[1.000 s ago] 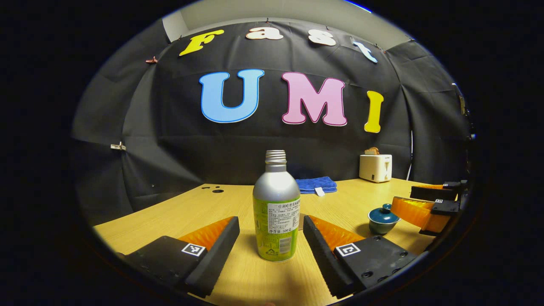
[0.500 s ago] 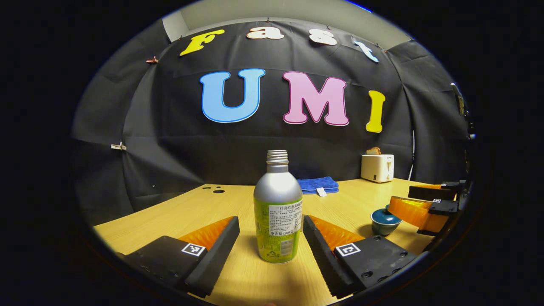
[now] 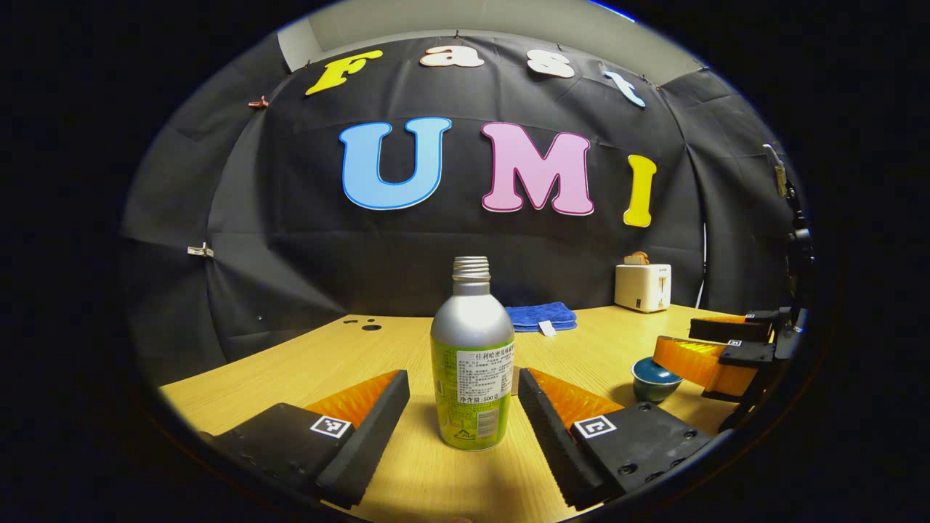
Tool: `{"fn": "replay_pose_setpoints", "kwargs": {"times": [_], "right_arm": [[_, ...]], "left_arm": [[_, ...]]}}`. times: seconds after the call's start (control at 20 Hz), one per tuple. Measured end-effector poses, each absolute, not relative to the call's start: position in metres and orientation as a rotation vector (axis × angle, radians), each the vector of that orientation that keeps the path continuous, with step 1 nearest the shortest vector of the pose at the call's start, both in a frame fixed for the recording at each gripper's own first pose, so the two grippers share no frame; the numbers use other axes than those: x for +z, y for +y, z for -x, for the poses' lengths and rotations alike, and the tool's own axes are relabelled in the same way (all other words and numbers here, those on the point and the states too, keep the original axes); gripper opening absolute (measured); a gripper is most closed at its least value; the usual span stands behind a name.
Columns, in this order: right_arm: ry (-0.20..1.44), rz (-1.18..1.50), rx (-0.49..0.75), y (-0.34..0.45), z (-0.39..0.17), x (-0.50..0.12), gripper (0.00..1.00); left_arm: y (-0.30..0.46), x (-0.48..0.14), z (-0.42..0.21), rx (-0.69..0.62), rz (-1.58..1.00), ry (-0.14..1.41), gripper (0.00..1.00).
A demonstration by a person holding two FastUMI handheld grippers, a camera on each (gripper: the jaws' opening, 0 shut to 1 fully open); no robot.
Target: Open the teacup lid with one hand, grasp the water bottle and pour water into the teacup with the other hand; after pouring, place the water bottle on the coaster and then close the teacup lid.
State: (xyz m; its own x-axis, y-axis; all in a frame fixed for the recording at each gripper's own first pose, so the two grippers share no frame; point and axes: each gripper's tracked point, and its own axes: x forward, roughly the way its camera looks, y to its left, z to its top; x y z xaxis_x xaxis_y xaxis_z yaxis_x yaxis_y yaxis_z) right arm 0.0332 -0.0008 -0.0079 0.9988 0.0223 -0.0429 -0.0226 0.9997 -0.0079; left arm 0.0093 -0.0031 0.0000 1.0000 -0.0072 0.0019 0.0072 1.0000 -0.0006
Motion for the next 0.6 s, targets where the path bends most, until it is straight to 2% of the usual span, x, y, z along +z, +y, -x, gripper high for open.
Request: {"fn": "replay_pose_setpoints", "kwargs": {"times": [0.1,0.15,0.35,0.4,0.45,0.6], "right_arm": [[0.137,0.011,0.046,0.003,-0.044,-0.023,0.95],[0.149,0.011,0.045,0.001,-0.044,-0.024,0.88],[0.160,0.020,0.030,-0.001,-0.055,-0.025,0.85],[0.166,0.015,0.028,-0.002,-0.055,-0.027,0.72],[0.184,0.012,0.023,-0.004,-0.057,-0.029,0.65],[0.247,0.034,0.058,0.005,-0.061,-0.040,0.65]], "left_arm": [[-0.003,0.000,-0.009,-0.007,0.001,-0.002,0.96],[-0.003,0.000,-0.009,-0.007,0.001,-0.002,0.96],[-0.003,0.000,-0.009,-0.007,0.001,-0.002,0.95],[-0.003,0.000,-0.009,-0.007,0.001,-0.002,0.96],[-0.003,0.000,-0.010,-0.007,0.001,-0.002,0.96],[-0.003,-0.001,-0.009,-0.007,0.001,-0.003,0.96]]}}
